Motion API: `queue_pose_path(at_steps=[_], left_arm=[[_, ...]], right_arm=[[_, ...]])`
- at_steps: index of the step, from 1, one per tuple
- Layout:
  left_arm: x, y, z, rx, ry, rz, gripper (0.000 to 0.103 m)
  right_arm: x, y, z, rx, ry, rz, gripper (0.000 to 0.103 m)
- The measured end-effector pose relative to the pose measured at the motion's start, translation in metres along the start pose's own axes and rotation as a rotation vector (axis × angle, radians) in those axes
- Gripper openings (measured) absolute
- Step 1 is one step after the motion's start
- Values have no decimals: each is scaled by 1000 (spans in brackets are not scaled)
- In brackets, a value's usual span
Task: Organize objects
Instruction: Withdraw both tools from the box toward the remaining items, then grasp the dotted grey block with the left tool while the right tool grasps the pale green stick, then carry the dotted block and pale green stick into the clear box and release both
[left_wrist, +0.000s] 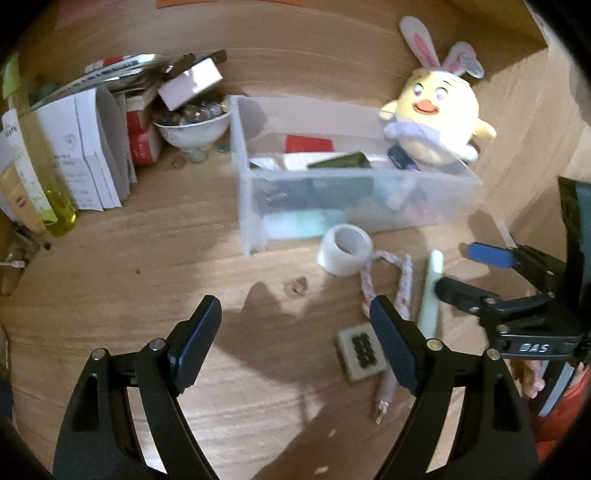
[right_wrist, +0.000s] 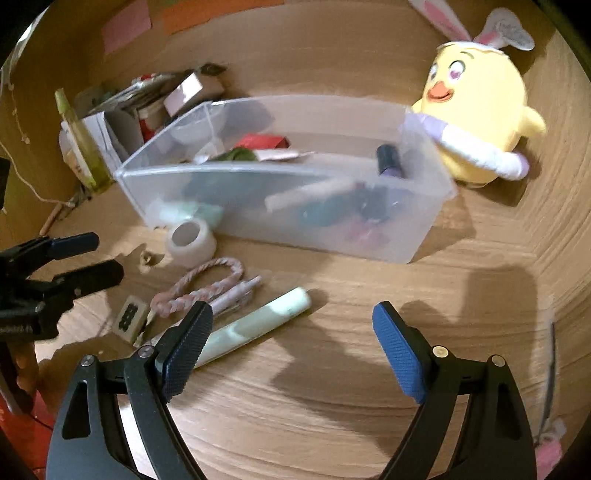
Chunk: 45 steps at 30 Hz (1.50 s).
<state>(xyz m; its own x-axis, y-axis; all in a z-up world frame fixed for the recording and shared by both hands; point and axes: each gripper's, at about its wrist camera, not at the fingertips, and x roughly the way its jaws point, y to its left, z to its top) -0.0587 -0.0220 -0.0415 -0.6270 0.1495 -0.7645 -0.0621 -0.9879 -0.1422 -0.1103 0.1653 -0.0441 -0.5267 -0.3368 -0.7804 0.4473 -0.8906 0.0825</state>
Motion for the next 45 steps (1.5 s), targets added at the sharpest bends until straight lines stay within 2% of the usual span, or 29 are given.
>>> queue_pose_path(at_steps=[6,12,25,29,33,36,38,45], left_arm=[[3,-13,-12,35,21,-24,82],[12,-16,-17,41,58,-40,69],[8,-10,-22,32,68,-72,47],[7,-11,-21,30,74,-94,47],[11,-21,-20,64,74,-82,47],[14,-24,-20,79,70,-53,37],[14,-23,-20,78,68,-57,26],[8,-17,-19,45,43,-50,24]], right_arm=[[11,16,-9,-31,29,-15,86],[8,14,-18,-49,46,-33,79],[-9,0,-32,-67,33,-53,40],[-10,-5,-32,-64,27,-45,26],[-10,-8,-31,-56,22,-42,21],[-10,-8,-32,-55,15,-44,16],[-10,-8,-33,-55,8,-45,14],[-15,-9,-29,-29,-20,-30,14]])
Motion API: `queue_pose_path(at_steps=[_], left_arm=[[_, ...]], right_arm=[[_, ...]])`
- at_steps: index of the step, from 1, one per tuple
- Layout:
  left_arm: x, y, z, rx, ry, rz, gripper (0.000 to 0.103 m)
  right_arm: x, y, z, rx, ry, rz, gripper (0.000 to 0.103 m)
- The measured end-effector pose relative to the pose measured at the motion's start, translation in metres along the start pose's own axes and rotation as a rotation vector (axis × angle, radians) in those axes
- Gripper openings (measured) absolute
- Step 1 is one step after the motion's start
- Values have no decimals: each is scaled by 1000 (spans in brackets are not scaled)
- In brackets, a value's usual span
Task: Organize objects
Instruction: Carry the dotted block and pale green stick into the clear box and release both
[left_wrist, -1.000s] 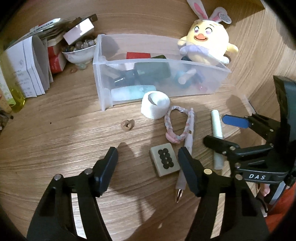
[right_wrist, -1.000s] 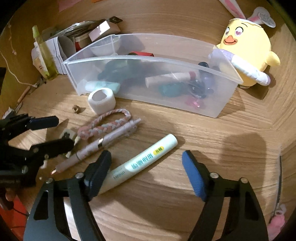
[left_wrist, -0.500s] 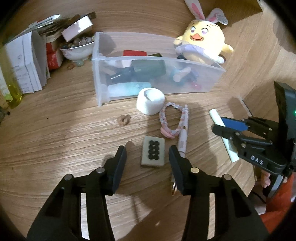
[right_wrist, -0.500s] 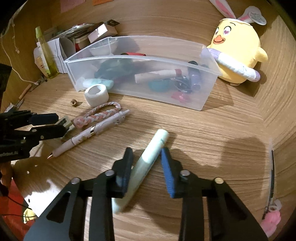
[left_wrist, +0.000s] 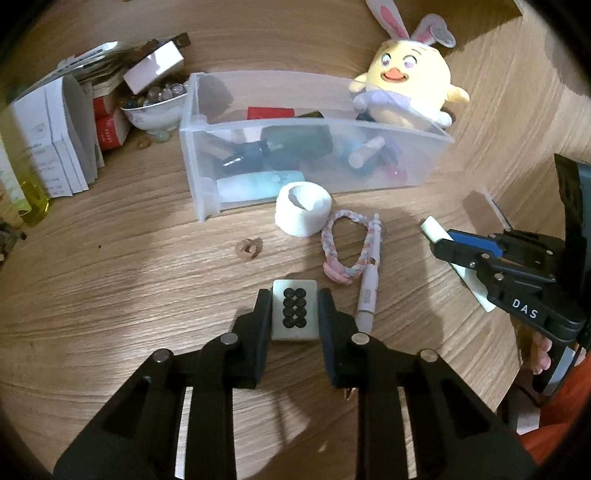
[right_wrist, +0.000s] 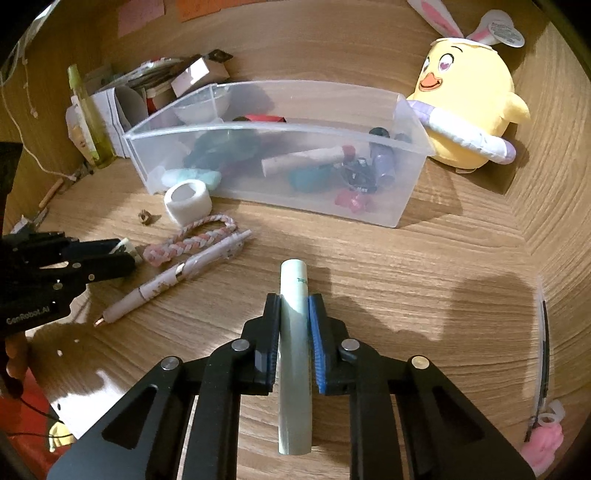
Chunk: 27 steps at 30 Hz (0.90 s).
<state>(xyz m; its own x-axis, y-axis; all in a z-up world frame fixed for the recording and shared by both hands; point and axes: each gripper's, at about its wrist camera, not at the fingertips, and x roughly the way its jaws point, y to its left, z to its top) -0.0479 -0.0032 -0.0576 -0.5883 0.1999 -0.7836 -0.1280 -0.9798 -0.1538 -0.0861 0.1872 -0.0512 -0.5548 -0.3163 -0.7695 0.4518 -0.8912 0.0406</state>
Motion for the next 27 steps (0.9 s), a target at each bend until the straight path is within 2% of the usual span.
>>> queue_pose_path(at_steps=[6,27], left_arm=[[-12,3,9,-34,-52,-8,24],[-49,-2,52,-55,-225,-14,24]], right_arm=[[-16,-4,12,25,-66,8,14],[-63,-14,60,55,-263,20,14]])
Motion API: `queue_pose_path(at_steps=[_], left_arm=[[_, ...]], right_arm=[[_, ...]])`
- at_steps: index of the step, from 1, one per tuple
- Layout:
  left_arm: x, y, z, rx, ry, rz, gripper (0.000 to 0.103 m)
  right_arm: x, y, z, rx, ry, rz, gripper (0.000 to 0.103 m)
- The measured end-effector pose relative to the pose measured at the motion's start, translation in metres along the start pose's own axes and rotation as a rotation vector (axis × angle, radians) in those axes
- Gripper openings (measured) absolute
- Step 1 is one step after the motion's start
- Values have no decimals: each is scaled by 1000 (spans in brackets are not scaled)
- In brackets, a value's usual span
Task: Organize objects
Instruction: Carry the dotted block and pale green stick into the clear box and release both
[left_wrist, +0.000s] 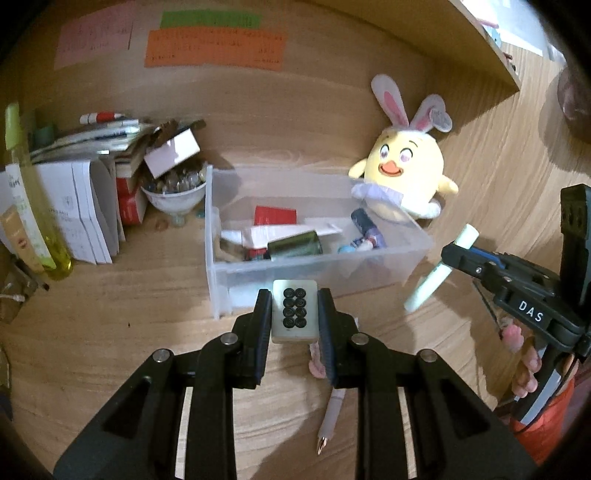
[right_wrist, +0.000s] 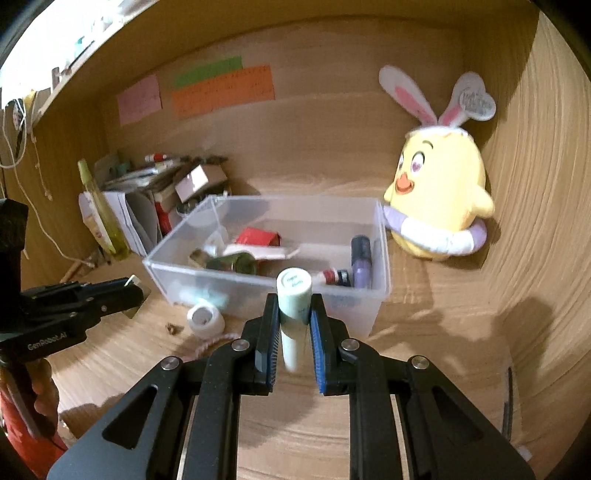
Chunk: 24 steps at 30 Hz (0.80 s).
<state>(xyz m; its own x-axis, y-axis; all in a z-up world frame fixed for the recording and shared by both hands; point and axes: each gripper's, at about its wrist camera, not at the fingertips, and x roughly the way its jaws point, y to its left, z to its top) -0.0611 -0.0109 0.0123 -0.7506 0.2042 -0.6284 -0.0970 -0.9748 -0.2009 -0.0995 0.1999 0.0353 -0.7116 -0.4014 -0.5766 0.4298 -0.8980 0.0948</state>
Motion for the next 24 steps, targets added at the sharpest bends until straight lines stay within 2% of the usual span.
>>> queue_pose_path(at_steps=[10,14,24], left_arm=[[2,-4,21,16,-29,12,24],[4,1,33,4,-45,12,24],[37,16,54,-27,-6,34,24]], right_arm=[[-14,-3,32,-15,-92,1,14],[-11,-4,45,-33,-121,-36,14],[29,-14,51,-76,-61,-145,14]])
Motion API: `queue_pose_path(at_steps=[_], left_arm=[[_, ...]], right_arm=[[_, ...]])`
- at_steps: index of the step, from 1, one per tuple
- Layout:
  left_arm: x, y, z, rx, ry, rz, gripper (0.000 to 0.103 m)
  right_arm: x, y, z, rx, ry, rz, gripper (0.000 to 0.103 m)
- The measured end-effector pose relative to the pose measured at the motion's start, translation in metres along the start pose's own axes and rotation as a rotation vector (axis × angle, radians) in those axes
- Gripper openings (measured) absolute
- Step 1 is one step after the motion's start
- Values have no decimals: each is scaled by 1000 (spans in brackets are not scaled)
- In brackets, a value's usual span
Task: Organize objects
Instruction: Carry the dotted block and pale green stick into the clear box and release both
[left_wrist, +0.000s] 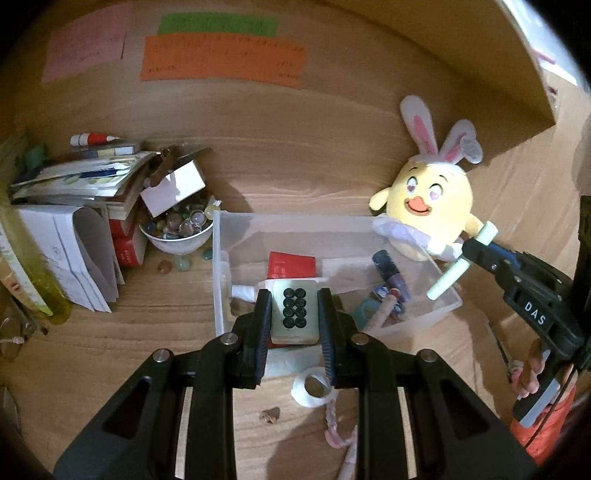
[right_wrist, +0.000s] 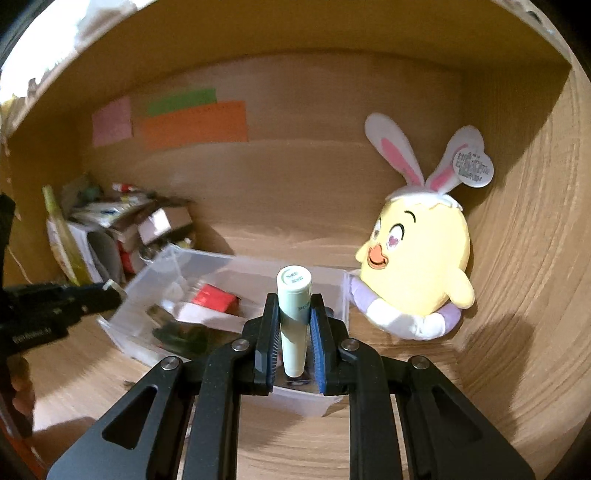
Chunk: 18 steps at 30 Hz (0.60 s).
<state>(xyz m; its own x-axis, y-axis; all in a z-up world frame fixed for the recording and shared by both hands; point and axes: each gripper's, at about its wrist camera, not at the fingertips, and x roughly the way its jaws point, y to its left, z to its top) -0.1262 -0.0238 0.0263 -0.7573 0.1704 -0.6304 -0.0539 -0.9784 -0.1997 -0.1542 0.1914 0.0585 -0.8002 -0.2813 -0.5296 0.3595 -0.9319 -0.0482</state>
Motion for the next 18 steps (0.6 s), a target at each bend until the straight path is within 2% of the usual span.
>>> queue_pose_path(at_steps=[3,9,18], left_arm=[[14,0,2,11,25,4,24],[35,1,2,21,64,10,24],[49,2,0,30,94,8,24]], right_arm=[[15,1,-4,-28,35,-46,14],[39,8,-10,-75,93,-71,14],[60,35,-13,-164,130,-32,15]])
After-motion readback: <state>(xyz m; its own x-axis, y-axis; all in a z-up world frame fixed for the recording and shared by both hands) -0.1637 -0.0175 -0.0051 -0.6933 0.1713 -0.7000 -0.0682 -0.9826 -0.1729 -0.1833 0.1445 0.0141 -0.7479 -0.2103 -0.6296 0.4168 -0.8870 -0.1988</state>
